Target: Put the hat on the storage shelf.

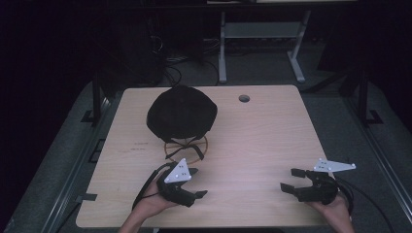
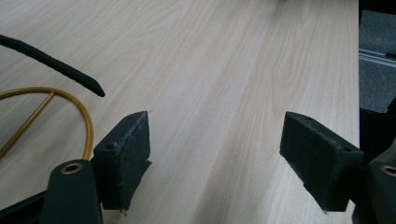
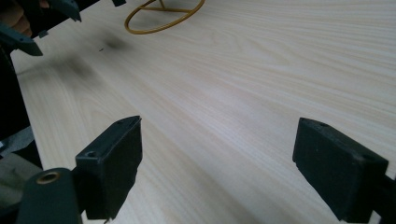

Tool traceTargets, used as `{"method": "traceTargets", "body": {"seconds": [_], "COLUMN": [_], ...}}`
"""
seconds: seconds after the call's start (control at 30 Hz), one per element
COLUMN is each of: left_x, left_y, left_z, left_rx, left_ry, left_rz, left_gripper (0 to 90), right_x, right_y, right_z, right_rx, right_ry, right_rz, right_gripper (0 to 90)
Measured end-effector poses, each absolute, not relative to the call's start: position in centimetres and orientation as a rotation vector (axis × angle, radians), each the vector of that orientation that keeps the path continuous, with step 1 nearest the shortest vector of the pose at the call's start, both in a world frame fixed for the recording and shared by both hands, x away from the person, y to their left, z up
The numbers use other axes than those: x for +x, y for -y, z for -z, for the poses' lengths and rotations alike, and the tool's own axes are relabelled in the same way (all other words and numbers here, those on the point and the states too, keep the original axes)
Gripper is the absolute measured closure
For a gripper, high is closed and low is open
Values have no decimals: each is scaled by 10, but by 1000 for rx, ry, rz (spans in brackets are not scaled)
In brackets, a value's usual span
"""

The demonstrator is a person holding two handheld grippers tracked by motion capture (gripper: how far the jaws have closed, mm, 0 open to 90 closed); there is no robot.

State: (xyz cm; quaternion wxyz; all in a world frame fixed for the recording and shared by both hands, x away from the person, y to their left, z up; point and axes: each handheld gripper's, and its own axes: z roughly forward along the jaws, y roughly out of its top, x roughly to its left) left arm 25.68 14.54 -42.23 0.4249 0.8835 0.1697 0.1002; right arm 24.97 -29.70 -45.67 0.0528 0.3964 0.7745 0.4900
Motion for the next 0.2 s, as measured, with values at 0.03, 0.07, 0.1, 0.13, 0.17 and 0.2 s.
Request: {"method": "traceTargets", "body": {"seconds": [0.03, 0.07, 0.1, 0.13, 0.17, 0.2], "left_x": [257, 257, 257, 257, 256, 256], "left_y": [-145, -145, -145, -145, -145, -145], "left_z": [421, 421, 421, 422, 423, 423], "left_rx": [2207, 2203, 2199, 2200, 2206, 2211], "left_ry": [-421, -423, -427, -428, -432, -430], "left_rz": [-254, -252, -248, -249, -247, -246], "left_gripper": [244, 244, 244, 244, 244, 244], "right_x": [248, 245, 242, 239, 237, 234], "right_y": [297, 298, 298, 298, 298, 298], "right_z": [456, 455, 455, 455, 454, 455], "right_rx": [1198, 1191, 1190, 1190, 1189, 1181], "right_ry": [-2352, -2347, -2338, -2332, -2327, -2324], "right_rz": [-1492, -1498, -1507, -1510, -1510, -1512], "right_gripper": [155, 155, 155, 155, 155, 155]}}
